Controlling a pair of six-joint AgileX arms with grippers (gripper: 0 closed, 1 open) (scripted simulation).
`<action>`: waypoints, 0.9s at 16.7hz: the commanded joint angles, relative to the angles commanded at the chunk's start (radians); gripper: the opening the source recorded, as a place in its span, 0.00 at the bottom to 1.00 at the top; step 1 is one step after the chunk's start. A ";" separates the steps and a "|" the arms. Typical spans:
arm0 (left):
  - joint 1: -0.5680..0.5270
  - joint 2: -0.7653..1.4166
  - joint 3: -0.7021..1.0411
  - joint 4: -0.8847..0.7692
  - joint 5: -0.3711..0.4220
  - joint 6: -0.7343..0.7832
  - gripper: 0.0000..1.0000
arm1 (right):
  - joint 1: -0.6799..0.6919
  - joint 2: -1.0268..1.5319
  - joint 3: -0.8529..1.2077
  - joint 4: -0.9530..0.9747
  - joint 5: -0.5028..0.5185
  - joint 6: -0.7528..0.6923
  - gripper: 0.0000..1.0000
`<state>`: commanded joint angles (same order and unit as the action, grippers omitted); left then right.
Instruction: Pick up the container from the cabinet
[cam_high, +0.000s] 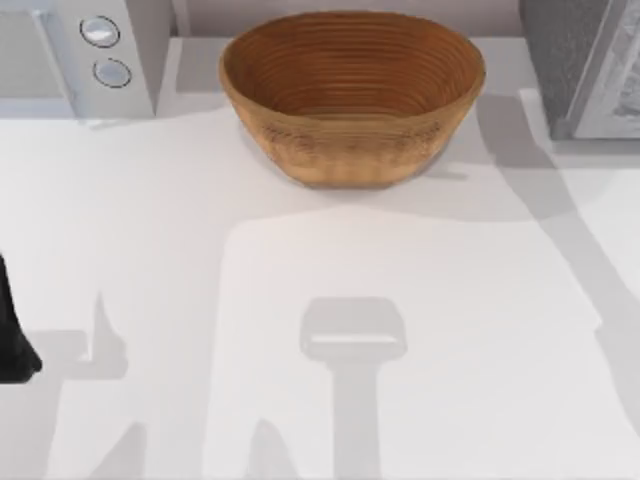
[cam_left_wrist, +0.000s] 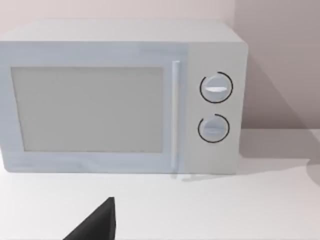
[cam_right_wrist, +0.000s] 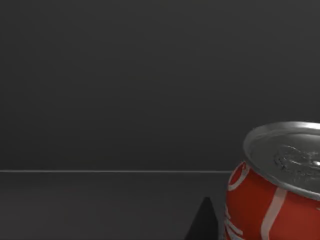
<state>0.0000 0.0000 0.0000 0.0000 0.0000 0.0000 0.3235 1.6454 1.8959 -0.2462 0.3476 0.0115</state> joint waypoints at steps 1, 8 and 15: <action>0.000 0.000 0.000 0.000 0.000 0.000 1.00 | 0.000 0.000 0.000 0.000 0.000 0.000 0.00; 0.000 0.000 0.000 0.000 0.000 0.000 1.00 | 0.041 -0.039 0.001 -0.039 0.039 0.001 0.00; 0.000 0.000 0.000 0.000 0.000 0.000 1.00 | 0.303 -0.342 -0.010 -0.329 0.295 -0.001 0.00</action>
<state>0.0000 0.0000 0.0000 0.0000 0.0000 0.0000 0.6261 1.3037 1.8864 -0.5753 0.6427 0.0109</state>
